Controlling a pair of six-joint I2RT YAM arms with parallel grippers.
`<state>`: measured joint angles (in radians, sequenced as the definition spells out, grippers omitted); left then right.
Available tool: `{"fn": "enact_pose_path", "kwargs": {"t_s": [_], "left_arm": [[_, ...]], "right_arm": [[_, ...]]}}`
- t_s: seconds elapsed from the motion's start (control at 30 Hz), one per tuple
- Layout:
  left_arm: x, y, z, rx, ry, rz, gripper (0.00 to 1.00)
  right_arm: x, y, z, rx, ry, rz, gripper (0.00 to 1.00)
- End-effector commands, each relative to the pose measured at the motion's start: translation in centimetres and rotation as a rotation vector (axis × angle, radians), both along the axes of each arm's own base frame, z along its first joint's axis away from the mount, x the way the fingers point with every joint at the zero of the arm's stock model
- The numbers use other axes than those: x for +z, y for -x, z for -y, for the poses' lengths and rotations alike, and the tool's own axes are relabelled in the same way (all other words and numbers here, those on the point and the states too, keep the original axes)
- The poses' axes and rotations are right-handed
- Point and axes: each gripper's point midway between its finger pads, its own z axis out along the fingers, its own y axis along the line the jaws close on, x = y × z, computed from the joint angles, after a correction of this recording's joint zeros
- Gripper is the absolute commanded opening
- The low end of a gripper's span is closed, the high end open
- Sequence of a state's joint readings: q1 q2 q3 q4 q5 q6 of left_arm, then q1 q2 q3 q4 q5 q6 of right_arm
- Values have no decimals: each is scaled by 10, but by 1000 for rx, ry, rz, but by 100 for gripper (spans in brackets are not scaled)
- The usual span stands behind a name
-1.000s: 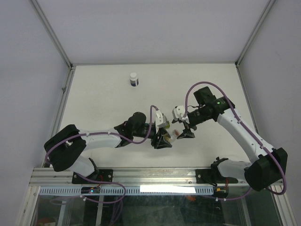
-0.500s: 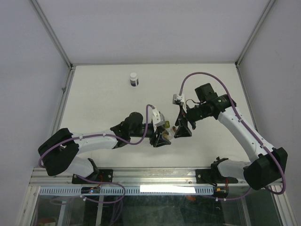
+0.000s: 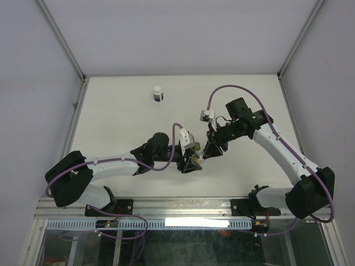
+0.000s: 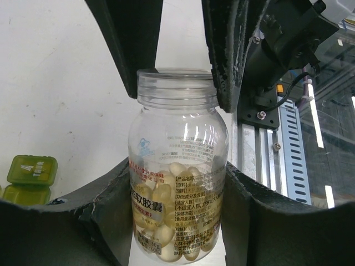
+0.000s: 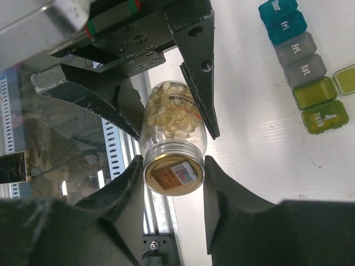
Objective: Sort the pills into containers
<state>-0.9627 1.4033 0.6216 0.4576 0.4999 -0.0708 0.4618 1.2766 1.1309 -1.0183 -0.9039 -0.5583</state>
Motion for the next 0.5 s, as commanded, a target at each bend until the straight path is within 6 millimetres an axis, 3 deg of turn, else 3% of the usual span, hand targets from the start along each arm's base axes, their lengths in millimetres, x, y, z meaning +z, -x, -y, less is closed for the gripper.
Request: {"fn": "enact_pose_path", "kwargs": {"t_s": [0.0,0.2,0.47], "left_arm": [[26,0,7,-5,76,37,0],[25,5,6,-30,74,32,0],[23,10,5,-55,73,23,0]], "right_arm": [[11,3,-3,46,-45,60,24],[14,16,1,251,-122,259,7],[17,10,3,564,-176,616,0]]}}
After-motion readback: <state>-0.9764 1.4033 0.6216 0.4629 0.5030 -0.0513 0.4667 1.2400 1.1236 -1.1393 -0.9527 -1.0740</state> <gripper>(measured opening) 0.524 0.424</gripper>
